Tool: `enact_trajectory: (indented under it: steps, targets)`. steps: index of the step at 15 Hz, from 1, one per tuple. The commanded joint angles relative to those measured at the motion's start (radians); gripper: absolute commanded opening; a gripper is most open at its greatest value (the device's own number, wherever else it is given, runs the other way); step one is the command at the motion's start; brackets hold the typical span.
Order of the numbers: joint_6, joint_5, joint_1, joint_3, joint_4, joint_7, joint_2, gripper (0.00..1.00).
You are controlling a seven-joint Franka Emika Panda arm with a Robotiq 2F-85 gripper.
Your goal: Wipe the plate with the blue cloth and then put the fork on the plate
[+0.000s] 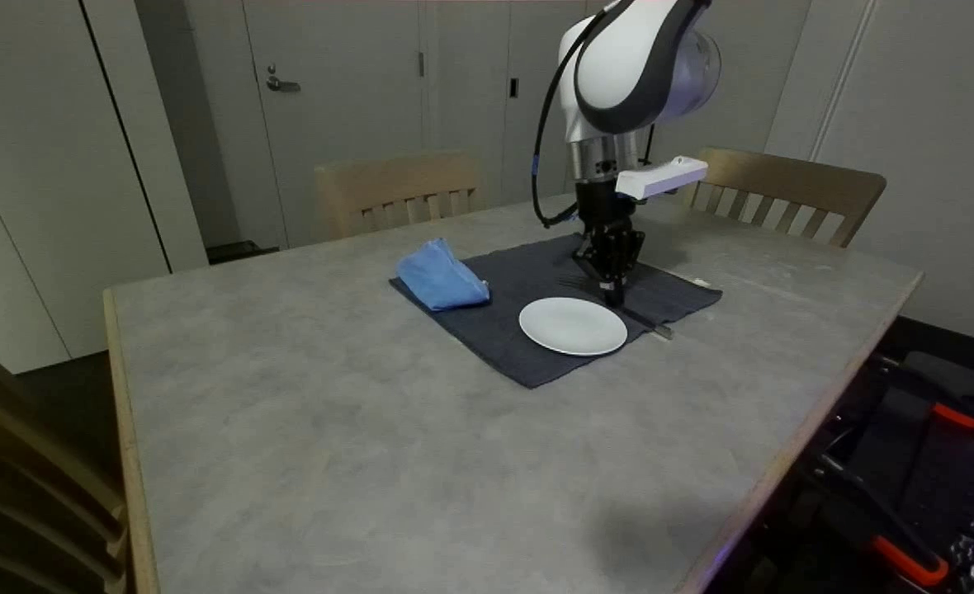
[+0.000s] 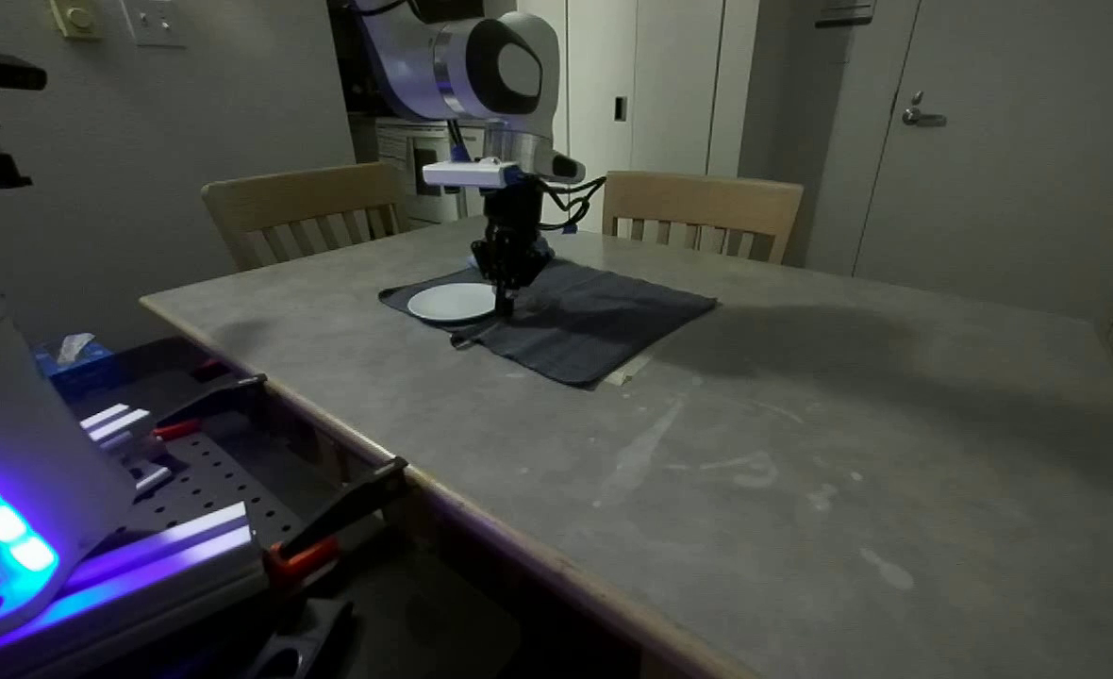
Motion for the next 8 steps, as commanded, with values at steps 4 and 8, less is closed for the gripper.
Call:
enact_trajectory:
  steps: [4,8]
  targets:
    - [-0.01,-0.001,-0.001,0.0,0.006,-0.001,0.0,0.01]
    - [-0.05,0.005,0.008,0.002,-0.005,0.021,-0.024,0.01]
